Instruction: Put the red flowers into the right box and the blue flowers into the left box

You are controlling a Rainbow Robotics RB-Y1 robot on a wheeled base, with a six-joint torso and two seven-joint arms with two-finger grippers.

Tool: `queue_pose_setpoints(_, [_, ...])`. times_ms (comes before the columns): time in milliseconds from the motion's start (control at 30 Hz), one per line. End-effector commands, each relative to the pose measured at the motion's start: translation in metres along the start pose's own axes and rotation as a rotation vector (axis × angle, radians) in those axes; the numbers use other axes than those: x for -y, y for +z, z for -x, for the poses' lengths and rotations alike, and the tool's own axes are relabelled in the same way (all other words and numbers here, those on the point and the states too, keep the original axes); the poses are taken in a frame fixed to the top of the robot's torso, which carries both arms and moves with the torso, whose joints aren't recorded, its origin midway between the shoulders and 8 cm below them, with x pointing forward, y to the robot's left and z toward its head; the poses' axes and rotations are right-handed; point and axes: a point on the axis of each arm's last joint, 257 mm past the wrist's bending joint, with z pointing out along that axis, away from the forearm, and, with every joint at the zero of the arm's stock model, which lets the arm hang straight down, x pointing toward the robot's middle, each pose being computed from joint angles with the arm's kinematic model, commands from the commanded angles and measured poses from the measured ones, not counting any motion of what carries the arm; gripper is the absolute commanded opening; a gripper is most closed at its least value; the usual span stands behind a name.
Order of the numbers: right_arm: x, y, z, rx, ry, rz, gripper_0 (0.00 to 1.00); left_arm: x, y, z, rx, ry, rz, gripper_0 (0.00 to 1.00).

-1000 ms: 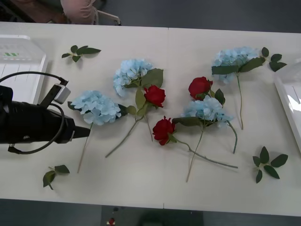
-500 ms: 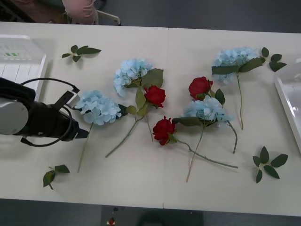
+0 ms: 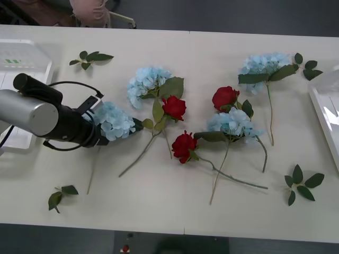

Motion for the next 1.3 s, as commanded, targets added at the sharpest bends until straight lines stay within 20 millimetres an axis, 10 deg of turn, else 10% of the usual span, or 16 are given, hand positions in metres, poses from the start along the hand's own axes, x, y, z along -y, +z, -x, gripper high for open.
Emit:
queue_pose_setpoints(33, [-0.041, -0.027, 0.063, 0.126, -0.082, 0.077, 1.0, 0.001, 0.003, 0.039, 0.056, 0.015, 0.011, 1.0])
queue_pose_setpoints(200, [-0.085, -0.029, 0.101, 0.173, -0.091, 0.152, 1.0, -0.002, 0.012, 0.05, 0.049, 0.036, 0.03, 0.92])
queue_pose_setpoints(333, [-0.125, -0.018, 0.129, 0.206, -0.105, 0.182, 1.0, -0.004, 0.017, 0.05, 0.054, 0.042, 0.042, 0.4])
queue_pose_setpoints(600, [-0.194, 0.009, 0.165, 0.272, -0.13, 0.215, 1.0, -0.007, 0.022, 0.042, 0.033, 0.052, 0.055, 0.0])
queue_pose_setpoints(1033, [-0.256, 0.057, 0.157, 0.281, -0.125, 0.239, 1.0, -0.02, 0.007, 0.044, 0.043, 0.064, 0.075, 0.0])
queue_pose_setpoints(1300, [-0.265, 0.089, 0.151, 0.283, -0.126, 0.21, 1.0, -0.048, -0.103, 0.063, 0.037, 0.094, 0.094, 0.0])
